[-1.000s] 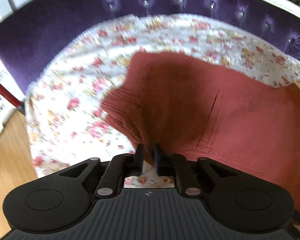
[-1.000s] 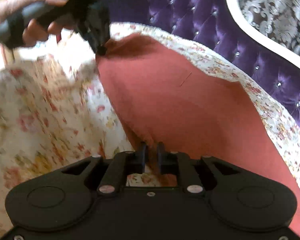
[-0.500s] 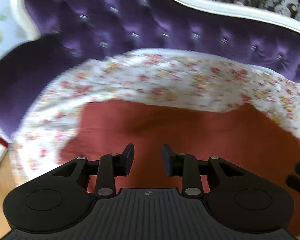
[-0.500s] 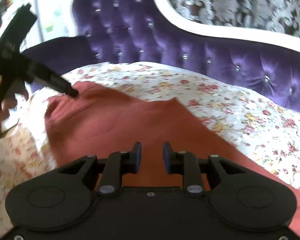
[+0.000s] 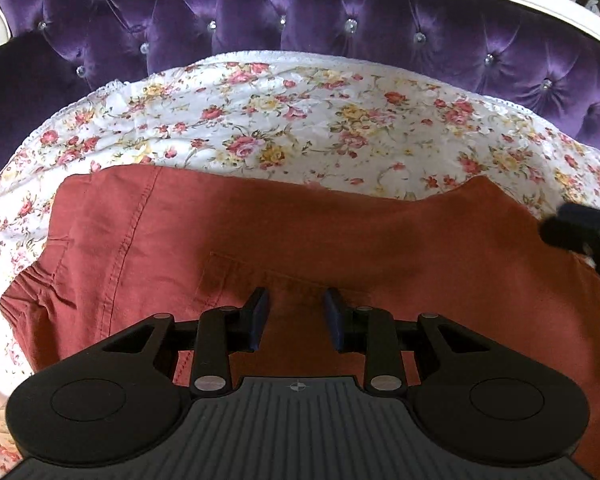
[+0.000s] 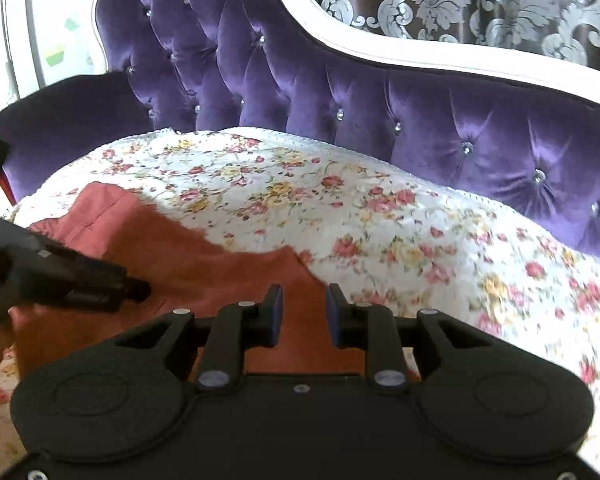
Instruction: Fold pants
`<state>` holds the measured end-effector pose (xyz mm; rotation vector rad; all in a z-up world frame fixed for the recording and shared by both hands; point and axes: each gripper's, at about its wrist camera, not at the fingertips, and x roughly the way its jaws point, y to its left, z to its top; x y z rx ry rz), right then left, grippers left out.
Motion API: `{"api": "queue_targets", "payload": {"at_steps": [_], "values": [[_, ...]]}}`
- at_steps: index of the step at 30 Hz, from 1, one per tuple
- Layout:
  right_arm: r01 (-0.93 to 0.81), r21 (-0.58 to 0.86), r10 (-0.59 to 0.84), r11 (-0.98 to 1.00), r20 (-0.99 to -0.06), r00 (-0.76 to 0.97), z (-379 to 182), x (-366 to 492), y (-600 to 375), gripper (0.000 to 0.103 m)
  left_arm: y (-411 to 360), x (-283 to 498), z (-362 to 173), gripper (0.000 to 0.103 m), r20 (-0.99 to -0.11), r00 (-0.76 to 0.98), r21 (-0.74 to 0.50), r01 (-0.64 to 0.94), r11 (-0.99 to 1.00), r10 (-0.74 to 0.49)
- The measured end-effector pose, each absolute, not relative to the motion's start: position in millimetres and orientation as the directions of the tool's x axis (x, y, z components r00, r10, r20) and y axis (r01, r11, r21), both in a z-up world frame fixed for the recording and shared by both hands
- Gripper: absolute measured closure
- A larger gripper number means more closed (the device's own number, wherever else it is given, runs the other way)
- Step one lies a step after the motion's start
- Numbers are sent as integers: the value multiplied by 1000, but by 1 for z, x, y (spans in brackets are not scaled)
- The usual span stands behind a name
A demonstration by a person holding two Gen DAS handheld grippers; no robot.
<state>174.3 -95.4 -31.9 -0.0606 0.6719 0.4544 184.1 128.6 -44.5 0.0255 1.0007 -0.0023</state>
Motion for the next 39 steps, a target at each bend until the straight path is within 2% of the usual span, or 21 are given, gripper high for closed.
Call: {"api": "queue_targets", "payload": {"at_steps": [2,5,7,9,10,11,12,16,19,21,26,28,29,31,32,34,37,39], "values": [[-443,72,389,893,-617,684,-33,185,-91,66,127,184,-45,72,-838,545,31,14,999,18],[-469,54,396,882,-624,673,-36,199,-84,58,125,186,-43,72,-843,537,39,17,999,24],[-492,64,416,868,-636,650,-41,207,-82,58,128,186,-44,72,-844,537,24,16,1000,12],[-517,74,428,853,-666,610,-48,210,-79,60,132,185,-44,72,-840,543,-2,13,1000,-8],[-535,80,437,841,-683,585,-51,208,-77,65,134,184,-44,72,-838,546,-13,12,1000,-18],[-558,87,450,825,-698,557,-55,205,-76,73,136,184,-44,72,-837,547,-24,10,1000,-26],[-581,86,458,809,-712,532,-57,199,-74,74,137,184,-45,72,-837,546,-32,7,999,-31],[-637,47,467,770,-721,511,-57,177,-66,71,136,184,-44,72,-838,545,-31,2,1000,-28],[-606,50,465,794,-692,552,-52,182,-67,71,134,184,-44,72,-838,545,-26,1,1000,-22],[-577,89,475,812,-675,564,-48,195,-68,68,135,184,-44,71,-839,544,-33,1,999,-28],[-549,187,508,815,-686,521,-50,217,-66,68,144,184,-43,71,-840,539,-83,-8,996,-66],[-540,195,509,819,-682,525,-51,218,-66,91,147,184,-43,71,-840,537,-104,-14,994,-81],[-529,175,491,830,-679,545,-50,218,-68,98,148,184,-43,71,-839,537,-114,-16,993,-87],[-456,136,420,880,-670,612,-48,224,-75,100,150,184,-43,71,-839,536,-129,-20,991,-98],[-429,191,437,883,-667,603,-49,232,-82,100,151,183,-43,71,-838,536,-133,-22,991,-100],[-387,267,458,882,-677,576,-57,242,-88,100,150,184,-43,71,-839,536,-129,-20,991,-98],[-412,193,419,891,-700,578,-66,238,-76,97,149,184,-44,71,-839,536,-119,-17,993,-92],[-402,171,402,900,-681,612,-63,232,-77,85,149,183,-44,71,-839,537,-116,-15,993,-90]]}}
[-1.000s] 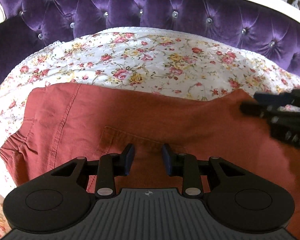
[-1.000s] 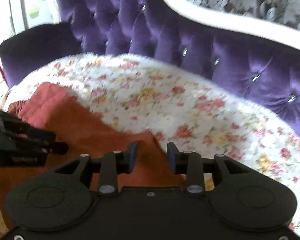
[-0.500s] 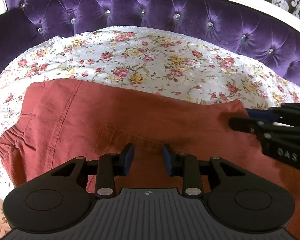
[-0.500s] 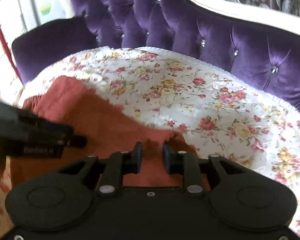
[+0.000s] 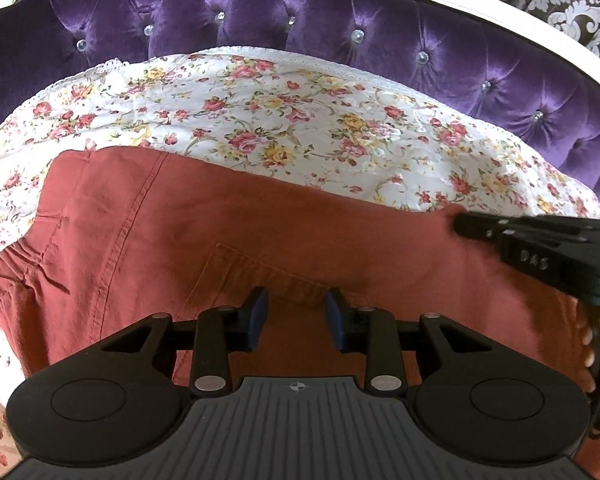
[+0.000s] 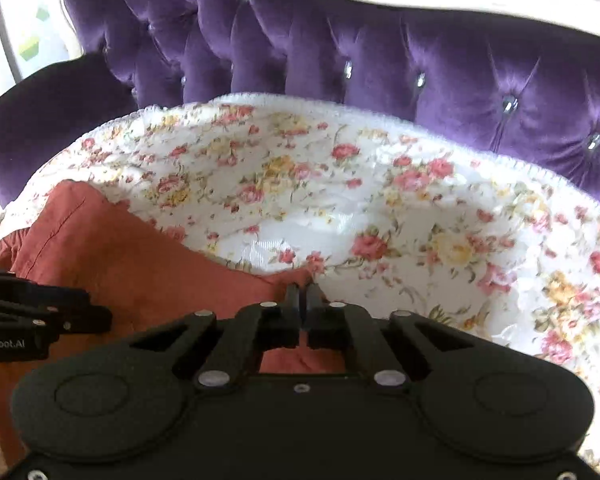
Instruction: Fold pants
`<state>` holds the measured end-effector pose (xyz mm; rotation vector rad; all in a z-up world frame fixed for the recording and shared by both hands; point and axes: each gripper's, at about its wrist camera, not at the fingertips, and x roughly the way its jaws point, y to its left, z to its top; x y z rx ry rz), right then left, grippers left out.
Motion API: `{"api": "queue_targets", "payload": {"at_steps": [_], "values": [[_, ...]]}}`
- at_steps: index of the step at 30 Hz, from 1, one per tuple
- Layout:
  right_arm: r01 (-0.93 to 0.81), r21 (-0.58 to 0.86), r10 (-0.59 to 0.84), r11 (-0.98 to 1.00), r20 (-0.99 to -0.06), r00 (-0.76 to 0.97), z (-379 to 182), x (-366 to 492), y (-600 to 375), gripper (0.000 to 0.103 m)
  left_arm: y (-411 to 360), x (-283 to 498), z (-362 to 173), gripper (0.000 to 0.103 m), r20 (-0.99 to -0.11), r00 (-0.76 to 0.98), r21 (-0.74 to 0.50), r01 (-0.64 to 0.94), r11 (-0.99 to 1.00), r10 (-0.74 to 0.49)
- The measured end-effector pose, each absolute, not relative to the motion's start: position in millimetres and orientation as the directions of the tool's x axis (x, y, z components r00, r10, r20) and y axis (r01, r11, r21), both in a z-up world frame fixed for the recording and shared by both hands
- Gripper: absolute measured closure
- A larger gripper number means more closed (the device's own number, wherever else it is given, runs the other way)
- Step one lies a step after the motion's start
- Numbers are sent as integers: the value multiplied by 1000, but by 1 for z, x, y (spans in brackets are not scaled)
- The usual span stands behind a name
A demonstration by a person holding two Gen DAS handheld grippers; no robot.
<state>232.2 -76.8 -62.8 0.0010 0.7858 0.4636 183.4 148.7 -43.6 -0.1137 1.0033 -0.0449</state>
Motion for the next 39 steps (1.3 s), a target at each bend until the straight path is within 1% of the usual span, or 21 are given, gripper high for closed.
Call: {"api": "queue_targets", "payload": {"at_steps": [1,2,3,5,8,14,17,19,23,26,29,32,34,37,39], "values": [[-379,164,386,911,-666,639,-58,228,-80,79,149,183,-44,71,-838,538,-117,-15,993,-90],[-360,157,371,920,-650,663,-52,222,-84,69,149,183,-44,71,-837,539,-118,-15,993,-91],[-341,153,357,928,-632,687,-45,216,-89,68,150,183,-44,71,-837,540,-118,-13,993,-93],[-310,158,339,938,-613,714,-32,201,-99,68,150,183,-44,71,-835,542,-117,-12,993,-92],[-263,166,307,950,-632,711,-25,169,-116,68,149,182,-44,71,-834,545,-108,-7,994,-86],[-185,78,182,980,-732,656,-50,106,-132,68,141,180,-45,71,-828,559,-59,4,998,-51],[-141,71,144,988,-761,632,-64,83,-138,68,138,178,-46,71,-821,570,-31,10,999,-32],[-121,60,125,991,-743,657,-69,69,-143,65,138,177,-46,71,-815,578,-28,12,1000,-30],[-101,54,107,993,-738,666,-72,70,-141,63,141,172,-45,71,-799,600,-38,13,999,-39],[-85,66,106,994,-733,672,-74,73,-142,62,139,164,-43,71,-791,612,5,9,1000,-1],[-93,51,101,994,-722,684,-74,64,-141,62,139,154,-40,70,-801,599,16,-8,1000,18],[-100,48,103,994,-720,686,-73,59,-142,61,142,140,-41,68,-819,572,22,-30,999,35],[-100,53,108,994,-718,687,-73,56,-143,61,141,131,-42,65,-822,566,50,-33,998,59],[-98,63,114,993,-712,693,-73,50,-146,60,137,121,-42,63,-817,570,89,-26,996,88],[-95,66,113,993,-708,697,-73,45,-148,56,135,117,-43,63,-814,571,107,-31,994,106]]}}
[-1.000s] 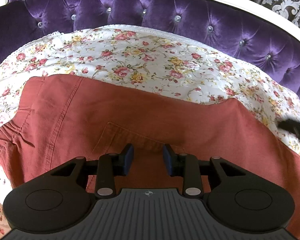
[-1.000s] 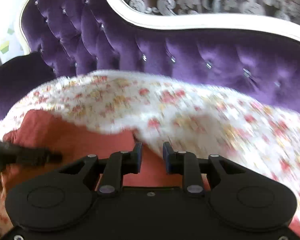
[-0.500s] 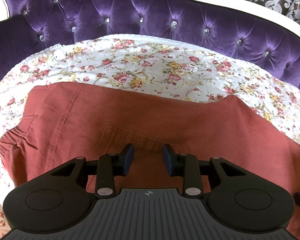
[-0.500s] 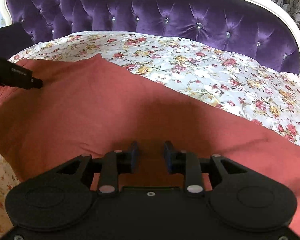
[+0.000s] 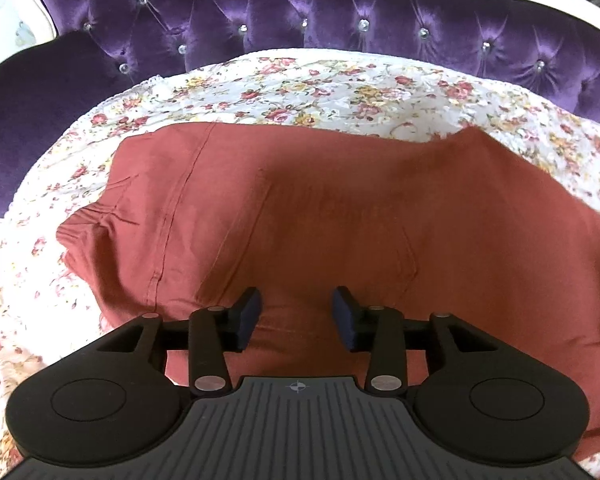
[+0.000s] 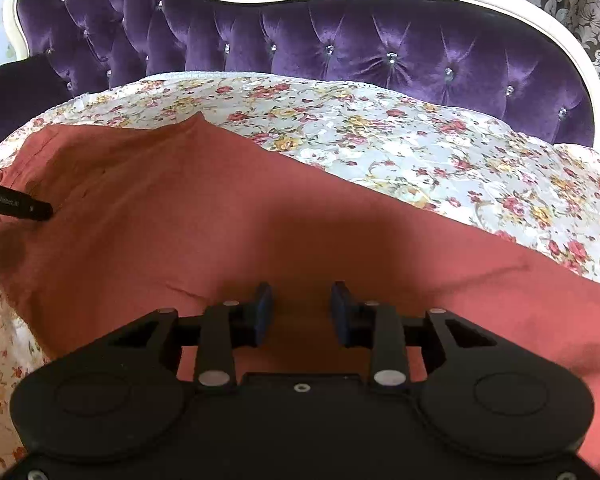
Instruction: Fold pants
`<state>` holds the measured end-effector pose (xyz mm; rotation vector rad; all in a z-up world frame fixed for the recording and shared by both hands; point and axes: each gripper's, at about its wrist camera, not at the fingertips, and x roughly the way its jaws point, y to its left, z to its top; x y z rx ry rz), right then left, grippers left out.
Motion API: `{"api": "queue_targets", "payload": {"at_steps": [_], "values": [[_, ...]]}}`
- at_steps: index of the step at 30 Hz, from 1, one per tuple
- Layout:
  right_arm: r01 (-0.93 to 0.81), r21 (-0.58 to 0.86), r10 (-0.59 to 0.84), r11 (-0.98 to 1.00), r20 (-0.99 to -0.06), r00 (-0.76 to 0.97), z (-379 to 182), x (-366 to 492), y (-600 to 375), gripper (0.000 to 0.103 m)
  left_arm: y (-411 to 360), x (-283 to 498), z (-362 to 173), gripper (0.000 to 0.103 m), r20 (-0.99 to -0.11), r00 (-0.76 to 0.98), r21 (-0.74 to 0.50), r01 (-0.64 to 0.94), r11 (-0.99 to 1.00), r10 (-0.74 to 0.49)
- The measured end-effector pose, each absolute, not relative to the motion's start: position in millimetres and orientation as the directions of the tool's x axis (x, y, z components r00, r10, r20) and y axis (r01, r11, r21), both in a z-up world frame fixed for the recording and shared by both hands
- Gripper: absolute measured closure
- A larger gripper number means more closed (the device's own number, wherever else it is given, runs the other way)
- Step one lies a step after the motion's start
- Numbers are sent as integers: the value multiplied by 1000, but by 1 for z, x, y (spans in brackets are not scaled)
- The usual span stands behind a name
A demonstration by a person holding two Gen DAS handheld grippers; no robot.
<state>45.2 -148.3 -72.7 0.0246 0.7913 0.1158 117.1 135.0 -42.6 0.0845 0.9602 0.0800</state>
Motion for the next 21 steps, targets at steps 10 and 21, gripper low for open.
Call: {"api": "queue_targets", "payload": {"at_steps": [10,21], "values": [[-46,62,77,997,-709,701,-74,-1,-175,51,127,114,-46,62,-798,584,155,-41,987,150],[73,155,50,985,-668,743,-49,-36,-227,51,83,88,-13,62,-815,579,61,30,998,32]]}}
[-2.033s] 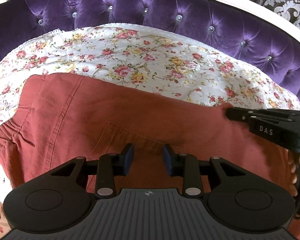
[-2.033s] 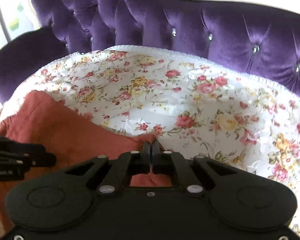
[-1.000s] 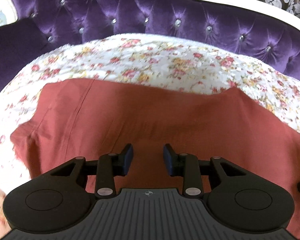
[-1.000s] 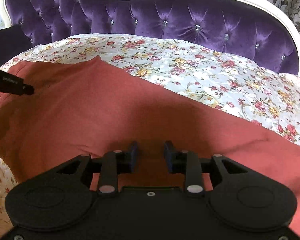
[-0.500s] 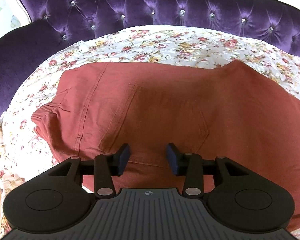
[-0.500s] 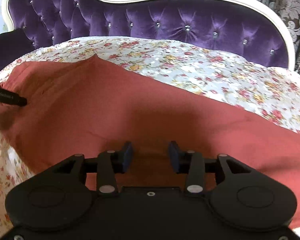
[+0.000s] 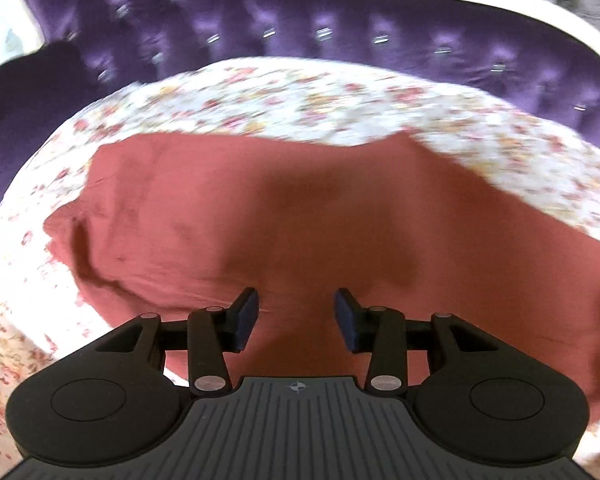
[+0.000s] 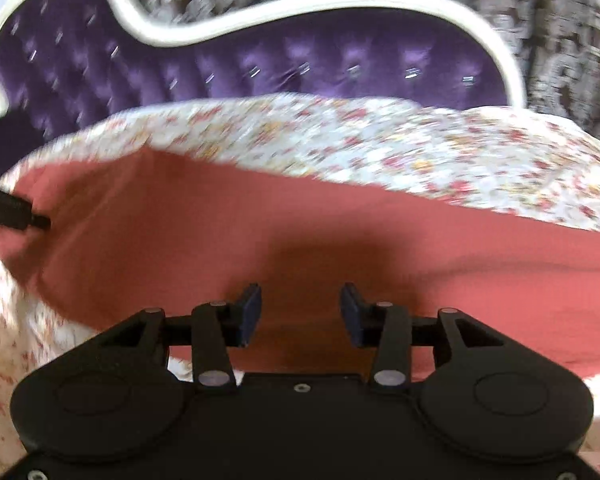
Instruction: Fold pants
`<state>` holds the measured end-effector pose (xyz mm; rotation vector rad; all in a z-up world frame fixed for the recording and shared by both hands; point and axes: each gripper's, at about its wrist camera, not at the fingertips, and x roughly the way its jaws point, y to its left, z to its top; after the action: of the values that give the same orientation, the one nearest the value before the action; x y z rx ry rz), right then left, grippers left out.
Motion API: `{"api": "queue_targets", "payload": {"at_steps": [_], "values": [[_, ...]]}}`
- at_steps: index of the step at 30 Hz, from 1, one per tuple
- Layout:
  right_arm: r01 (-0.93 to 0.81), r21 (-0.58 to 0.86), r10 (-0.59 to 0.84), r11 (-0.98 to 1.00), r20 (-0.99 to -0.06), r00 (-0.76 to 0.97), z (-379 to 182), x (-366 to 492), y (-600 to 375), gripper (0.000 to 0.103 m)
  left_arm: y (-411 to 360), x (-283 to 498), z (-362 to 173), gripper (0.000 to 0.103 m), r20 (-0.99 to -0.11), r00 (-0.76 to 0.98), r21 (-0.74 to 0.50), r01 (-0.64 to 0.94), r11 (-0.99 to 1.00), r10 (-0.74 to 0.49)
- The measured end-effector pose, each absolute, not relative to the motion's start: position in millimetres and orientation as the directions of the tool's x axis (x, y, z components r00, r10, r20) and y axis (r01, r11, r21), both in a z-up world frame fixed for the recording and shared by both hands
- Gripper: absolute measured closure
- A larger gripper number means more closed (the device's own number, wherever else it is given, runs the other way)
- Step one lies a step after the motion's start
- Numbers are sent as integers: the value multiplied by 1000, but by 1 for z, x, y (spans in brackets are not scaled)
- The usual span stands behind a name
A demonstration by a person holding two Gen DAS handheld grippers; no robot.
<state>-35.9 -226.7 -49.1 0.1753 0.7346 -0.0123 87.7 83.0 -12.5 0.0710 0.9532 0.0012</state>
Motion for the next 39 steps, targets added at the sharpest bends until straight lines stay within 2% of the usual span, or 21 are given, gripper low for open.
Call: {"api": "queue_targets", "payload": {"at_steps": [4,7,14,16,20,23,32,39], "values": [[179,209,2,961,-655,755,-40,-48,-269,49,35,72,-3,62,-797,604,67,131,989,-26],[252,235,-37,939,-656,754,-36,-59,-299,48,-1,63,-4,62,-801,588,22,215,976,-111],[334,205,-98,920,-705,702,-36,-70,-343,48,-60,48,-33,62,-838,510,-11,339,941,-194],[357,206,-106,911,-720,686,-37,-72,-358,48,-70,46,-45,61,-860,472,-21,348,937,-195],[373,189,-118,908,-739,663,-41,-77,-378,48,-77,39,-50,58,-842,514,29,342,939,-162],[374,175,-122,911,-751,648,-45,-80,-388,48,-75,40,-48,58,-847,505,15,335,942,-166],[488,224,-180,844,-737,651,-62,-129,-415,49,-78,42,-48,58,-850,503,22,331,943,-156],[558,245,-224,793,-734,641,-69,-129,-431,49,-77,43,-49,57,-851,500,15,332,943,-162]]}}
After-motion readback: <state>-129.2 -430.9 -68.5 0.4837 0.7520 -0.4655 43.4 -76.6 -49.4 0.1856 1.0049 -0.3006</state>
